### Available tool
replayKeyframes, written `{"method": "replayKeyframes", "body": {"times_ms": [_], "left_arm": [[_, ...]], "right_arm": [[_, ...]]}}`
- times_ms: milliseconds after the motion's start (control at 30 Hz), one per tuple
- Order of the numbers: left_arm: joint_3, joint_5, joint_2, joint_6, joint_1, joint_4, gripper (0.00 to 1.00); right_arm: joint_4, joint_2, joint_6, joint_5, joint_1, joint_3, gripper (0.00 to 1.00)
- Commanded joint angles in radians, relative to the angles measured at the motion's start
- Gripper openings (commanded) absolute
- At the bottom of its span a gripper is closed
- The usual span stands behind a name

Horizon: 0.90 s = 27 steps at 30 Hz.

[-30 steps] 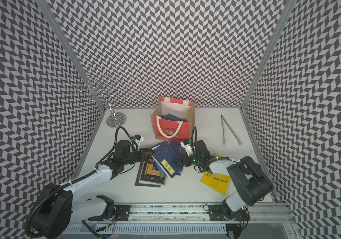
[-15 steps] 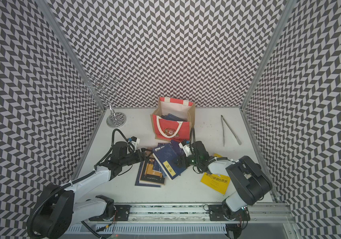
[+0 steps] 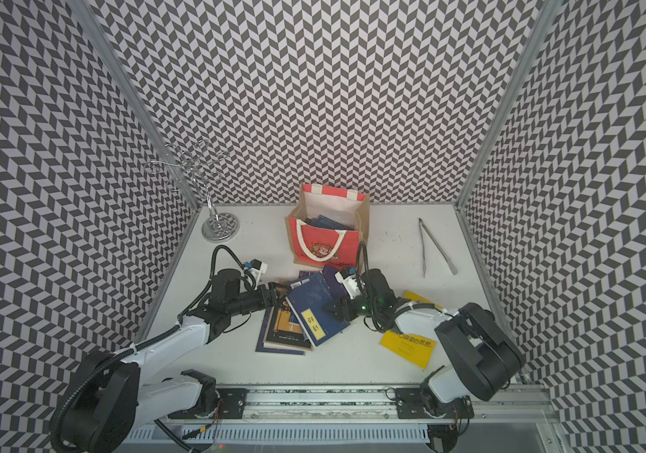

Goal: Put the books into the canvas bag
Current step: Pick up the book from the book.

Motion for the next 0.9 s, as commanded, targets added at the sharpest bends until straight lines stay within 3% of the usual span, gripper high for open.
{"method": "replayKeyframes", "body": {"times_ms": [0,200,567,867], "left_arm": [[-0.012,0.012,-0.011,0.003,-0.002,-0.025,0.72],[-0.026,0.083,0.016,-0.027,-0.011,0.071,0.62],[-0.002,0.06,0.002,-0.022,-0.038,0.031,0.34],[0.032,0.012,-0.022,0.008,-0.05,-0.064,0.33]], "right_arm": [[0.047,0.001,-0.016,0.001,0.015,0.005,0.67],[0.041,0.001,-0.021,0.003,0.018,0.01,0.67],[0.036,0.0,-0.026,0.009,0.021,0.01,0.67],[0.04,0.004,-0.026,0.007,0.021,0.014,0.66]]}}
